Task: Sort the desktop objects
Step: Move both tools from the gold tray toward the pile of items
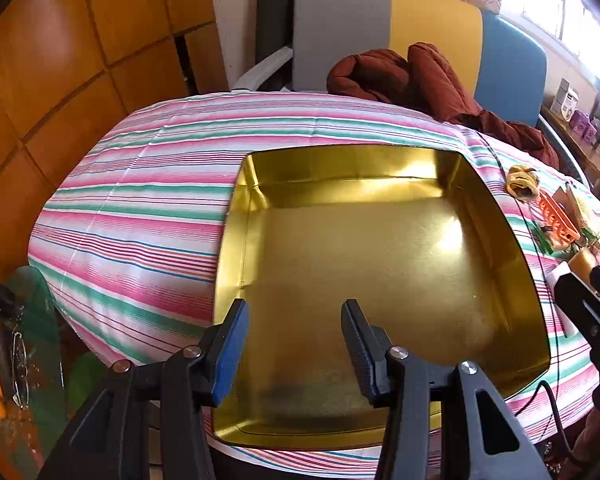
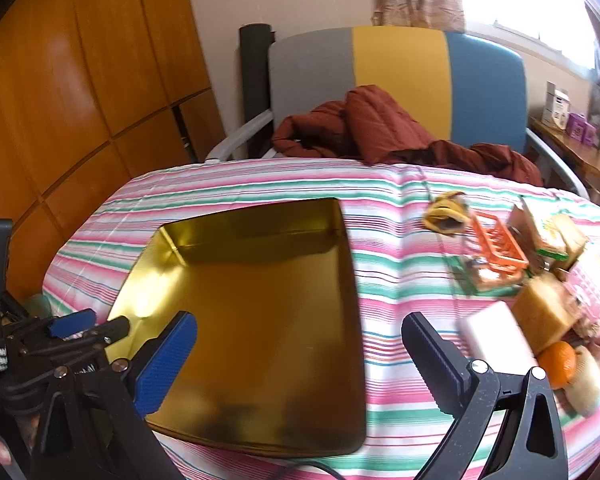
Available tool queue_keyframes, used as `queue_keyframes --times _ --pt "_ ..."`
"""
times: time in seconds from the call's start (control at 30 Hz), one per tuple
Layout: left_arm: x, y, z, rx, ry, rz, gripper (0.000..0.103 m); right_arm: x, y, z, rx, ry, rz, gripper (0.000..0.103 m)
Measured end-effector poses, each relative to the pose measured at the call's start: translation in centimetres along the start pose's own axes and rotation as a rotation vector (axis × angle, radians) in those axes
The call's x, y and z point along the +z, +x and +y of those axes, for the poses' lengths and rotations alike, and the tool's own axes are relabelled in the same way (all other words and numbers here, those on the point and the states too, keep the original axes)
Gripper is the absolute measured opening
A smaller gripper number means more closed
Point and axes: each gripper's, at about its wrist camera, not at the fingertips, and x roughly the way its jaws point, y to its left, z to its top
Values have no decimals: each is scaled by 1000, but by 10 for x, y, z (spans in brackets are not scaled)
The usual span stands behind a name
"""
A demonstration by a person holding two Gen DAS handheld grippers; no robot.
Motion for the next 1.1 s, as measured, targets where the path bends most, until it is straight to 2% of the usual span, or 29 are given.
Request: queue_keyframes --times 0.23,0.3,0.43,0.5,0.53,0.63,0.67,0.73,0.8,0.9,1.0,1.1 --pt "8 -13 -43 -58 98 -23 50 -6 -22 -62 -92 92 -12 103" --pt "9 -17 -62 -98 137 -28 54 -9 -35 -88 -162 116 -22 103" --pt "9 -25 -97 -162 204 -41 55 -21 -60 -144 -287 170 -26 103" --pt "10 -29 -115 -181 239 -53 55 -33 -73 -177 -370 205 2 102" --pt "10 -33 -127 -193 260 -67 55 -37 -79 -189 -407 210 17 98" --pt "14 -37 -157 -222 318 -80 55 -52 -110 -225 -628 169 44 95" --pt "14 -38 -165 -232 327 -85 55 -57 -125 -238 -702 163 38 95" --pt "17 -38 -187 -267 343 -87 55 -63 -151 -255 -761 189 1 97" --pt "17 -38 -209 -318 351 -78 56 -66 -172 -267 -730 245 -48 99" --pt "13 -34 -240 -368 393 -79 56 -64 -168 -274 -659 288 -57 102" --pt "5 -23 -273 -342 455 -80 56 -66 -131 -279 -519 307 -21 102" --pt "-2 0 -296 -334 476 -11 56 -70 -81 -283 -394 335 29 102"
